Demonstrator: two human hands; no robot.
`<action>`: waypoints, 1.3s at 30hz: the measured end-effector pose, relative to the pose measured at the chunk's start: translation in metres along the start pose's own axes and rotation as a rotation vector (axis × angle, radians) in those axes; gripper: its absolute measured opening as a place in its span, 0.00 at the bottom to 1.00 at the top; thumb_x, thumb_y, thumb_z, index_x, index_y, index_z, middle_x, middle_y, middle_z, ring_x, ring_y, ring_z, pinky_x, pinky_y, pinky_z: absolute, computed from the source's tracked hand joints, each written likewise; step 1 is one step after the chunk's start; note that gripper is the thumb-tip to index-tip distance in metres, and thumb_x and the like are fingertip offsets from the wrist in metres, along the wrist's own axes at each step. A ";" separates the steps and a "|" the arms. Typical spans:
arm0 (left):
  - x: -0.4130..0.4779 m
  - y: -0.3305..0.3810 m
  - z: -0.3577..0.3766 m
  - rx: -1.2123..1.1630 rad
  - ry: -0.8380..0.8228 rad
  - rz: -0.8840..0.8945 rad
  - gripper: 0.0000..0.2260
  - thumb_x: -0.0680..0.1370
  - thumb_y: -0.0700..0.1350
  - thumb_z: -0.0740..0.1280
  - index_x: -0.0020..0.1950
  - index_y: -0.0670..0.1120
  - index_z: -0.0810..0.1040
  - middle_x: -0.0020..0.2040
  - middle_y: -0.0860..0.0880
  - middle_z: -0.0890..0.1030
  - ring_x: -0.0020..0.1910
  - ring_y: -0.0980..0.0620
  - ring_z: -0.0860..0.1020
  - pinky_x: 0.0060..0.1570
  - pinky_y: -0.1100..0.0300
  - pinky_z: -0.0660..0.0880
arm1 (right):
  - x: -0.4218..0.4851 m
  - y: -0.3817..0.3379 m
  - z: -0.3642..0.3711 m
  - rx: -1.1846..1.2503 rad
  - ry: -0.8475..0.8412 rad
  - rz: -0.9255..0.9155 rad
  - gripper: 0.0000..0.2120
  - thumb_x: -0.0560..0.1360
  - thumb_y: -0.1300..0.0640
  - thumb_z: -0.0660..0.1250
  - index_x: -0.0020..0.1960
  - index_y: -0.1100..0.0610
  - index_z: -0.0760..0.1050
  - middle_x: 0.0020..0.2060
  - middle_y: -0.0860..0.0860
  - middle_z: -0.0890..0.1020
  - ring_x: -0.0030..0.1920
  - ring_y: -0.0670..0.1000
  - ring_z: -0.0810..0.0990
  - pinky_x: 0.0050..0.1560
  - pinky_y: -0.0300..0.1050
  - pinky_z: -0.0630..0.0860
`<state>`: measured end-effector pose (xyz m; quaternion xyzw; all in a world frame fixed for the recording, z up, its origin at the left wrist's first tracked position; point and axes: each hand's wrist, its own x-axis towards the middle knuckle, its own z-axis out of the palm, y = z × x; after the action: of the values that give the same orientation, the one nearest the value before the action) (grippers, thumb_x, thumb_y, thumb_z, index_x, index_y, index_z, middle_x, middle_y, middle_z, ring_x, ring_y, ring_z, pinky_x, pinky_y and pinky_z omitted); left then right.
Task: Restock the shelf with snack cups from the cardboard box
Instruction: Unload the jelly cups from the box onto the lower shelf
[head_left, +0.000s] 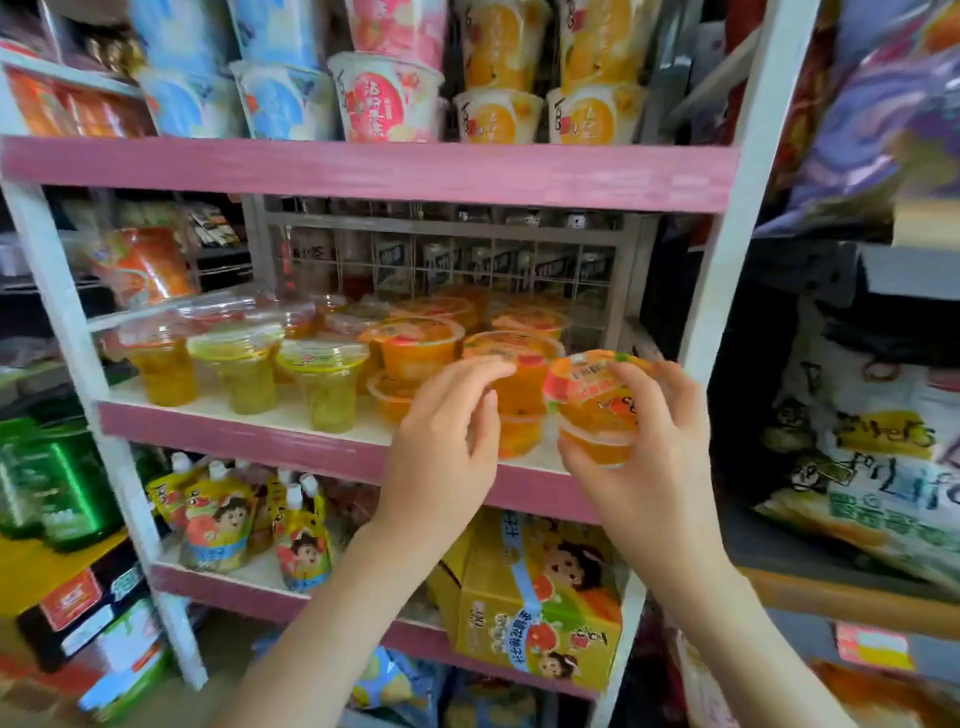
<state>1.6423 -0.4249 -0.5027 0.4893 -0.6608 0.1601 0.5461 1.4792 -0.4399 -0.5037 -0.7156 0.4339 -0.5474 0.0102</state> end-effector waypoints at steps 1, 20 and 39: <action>-0.001 -0.002 0.007 0.052 -0.014 0.016 0.13 0.79 0.42 0.60 0.61 0.45 0.77 0.60 0.50 0.77 0.61 0.54 0.74 0.61 0.71 0.66 | -0.001 0.004 0.002 -0.024 -0.001 0.023 0.31 0.68 0.56 0.75 0.68 0.54 0.68 0.68 0.52 0.63 0.70 0.52 0.61 0.68 0.53 0.68; 0.018 -0.029 0.031 0.425 -0.087 0.280 0.21 0.73 0.45 0.71 0.64 0.46 0.74 0.61 0.47 0.76 0.61 0.47 0.72 0.62 0.51 0.58 | 0.013 0.016 0.040 -0.387 -0.275 0.354 0.29 0.79 0.52 0.61 0.75 0.57 0.54 0.76 0.54 0.53 0.70 0.57 0.66 0.65 0.49 0.69; -0.025 -0.040 0.004 0.139 -0.016 0.424 0.12 0.76 0.37 0.63 0.58 0.37 0.78 0.62 0.41 0.77 0.63 0.44 0.73 0.64 0.51 0.69 | -0.013 -0.045 0.037 -0.441 0.081 -0.298 0.03 0.73 0.62 0.67 0.40 0.60 0.75 0.35 0.54 0.77 0.36 0.55 0.75 0.33 0.47 0.74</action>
<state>1.6709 -0.4347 -0.5389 0.3771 -0.7406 0.3126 0.4600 1.5355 -0.4207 -0.5060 -0.7339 0.4328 -0.4631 -0.2441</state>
